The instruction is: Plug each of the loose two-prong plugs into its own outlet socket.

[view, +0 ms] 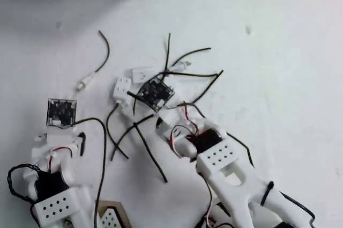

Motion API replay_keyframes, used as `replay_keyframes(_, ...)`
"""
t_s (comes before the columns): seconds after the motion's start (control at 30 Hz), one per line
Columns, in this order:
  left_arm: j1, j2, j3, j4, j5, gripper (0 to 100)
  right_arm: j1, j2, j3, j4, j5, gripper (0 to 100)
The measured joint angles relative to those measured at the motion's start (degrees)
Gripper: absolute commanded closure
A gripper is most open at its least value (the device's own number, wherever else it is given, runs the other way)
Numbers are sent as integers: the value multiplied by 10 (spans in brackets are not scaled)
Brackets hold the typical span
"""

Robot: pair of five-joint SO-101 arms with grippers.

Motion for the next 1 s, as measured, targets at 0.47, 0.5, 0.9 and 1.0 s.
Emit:
replay_keyframes(0.47,0,-83,27,35,0,738,25,12,32,-62,-1,982)
replay_keyframes(0.5,0,-87,29,36,0,738,25,12,33,-63,-1,982)
replay_keyframes(0.9,0,-126,39,54,0,737,9,11,36,-40,-1,982)
replay_keyframes(1.0,0,-126,39,54,0,737,9,10,36,-35,-1,982)
